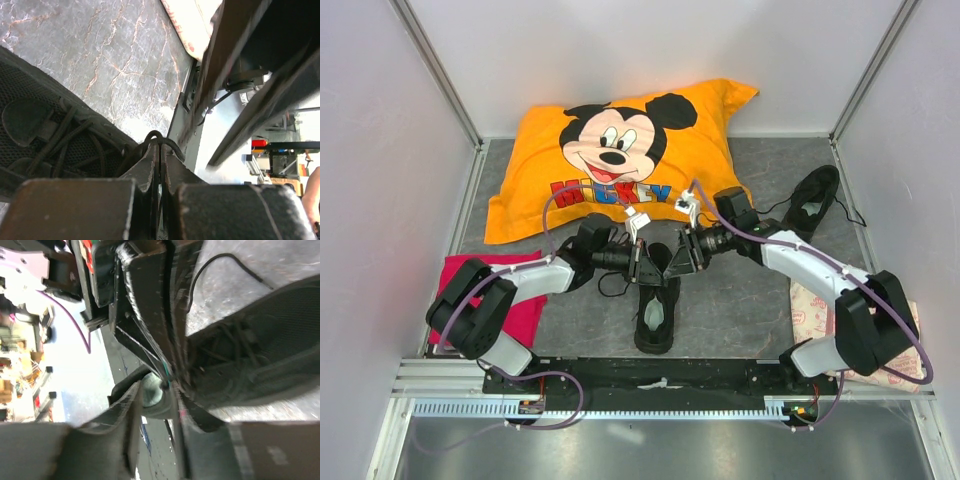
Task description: Tie the shoes
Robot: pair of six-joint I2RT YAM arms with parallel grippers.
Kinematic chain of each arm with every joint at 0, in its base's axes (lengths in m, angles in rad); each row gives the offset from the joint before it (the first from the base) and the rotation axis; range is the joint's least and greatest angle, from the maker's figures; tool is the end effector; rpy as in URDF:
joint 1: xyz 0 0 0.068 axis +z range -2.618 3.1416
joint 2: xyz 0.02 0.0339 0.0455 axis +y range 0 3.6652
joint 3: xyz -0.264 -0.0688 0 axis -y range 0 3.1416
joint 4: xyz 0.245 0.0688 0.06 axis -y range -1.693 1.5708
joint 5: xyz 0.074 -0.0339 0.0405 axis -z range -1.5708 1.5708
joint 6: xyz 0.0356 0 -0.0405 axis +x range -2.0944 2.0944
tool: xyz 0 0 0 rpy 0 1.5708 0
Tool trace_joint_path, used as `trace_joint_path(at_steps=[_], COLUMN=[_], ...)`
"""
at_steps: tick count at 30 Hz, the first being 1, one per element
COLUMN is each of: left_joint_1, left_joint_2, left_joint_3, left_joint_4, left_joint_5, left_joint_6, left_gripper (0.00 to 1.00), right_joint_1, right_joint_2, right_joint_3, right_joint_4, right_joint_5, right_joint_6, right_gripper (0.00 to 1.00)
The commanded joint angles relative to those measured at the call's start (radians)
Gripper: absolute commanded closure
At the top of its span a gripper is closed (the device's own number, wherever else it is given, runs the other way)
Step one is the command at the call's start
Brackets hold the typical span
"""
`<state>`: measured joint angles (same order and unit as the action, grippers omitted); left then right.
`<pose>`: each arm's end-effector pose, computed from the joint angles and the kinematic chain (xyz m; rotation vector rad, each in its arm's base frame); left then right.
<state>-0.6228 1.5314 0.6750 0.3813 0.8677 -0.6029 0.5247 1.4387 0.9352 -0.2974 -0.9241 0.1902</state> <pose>0.2292 -0.1981 0.1871 0.6404 2.1823 -1.5975 0.2413 0.1725 0.2410 -0.8612 2.2448 1.4336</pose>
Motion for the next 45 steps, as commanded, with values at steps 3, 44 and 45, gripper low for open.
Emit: trace_joint_path(at_steps=[3,44,45], left_joint_1=[0.014,0.023,0.021], left_joint_2=[0.001,0.024,0.023], left_joint_3=[-0.025,-0.005,-0.006], left_joint_4=[0.061,0.071,0.073], left_joint_5=[0.039,0.063,0.063], left_joint_6=[-0.029,-0.014,-0.014], left_gripper=[0.98,0.98,0.99], right_joint_1=[-0.127,-0.094,-0.092], right_joint_2=[-0.037,0.180,0.181], right_joint_3=[0.033,-0.006,-0.010], right_joint_4=[-0.025,0.150,0.161], right_joint_5=[-0.105,-0.216,-0.220], right_joint_6=[-0.021,0.061,0.069], right_gripper=[0.60,0.69,0.69])
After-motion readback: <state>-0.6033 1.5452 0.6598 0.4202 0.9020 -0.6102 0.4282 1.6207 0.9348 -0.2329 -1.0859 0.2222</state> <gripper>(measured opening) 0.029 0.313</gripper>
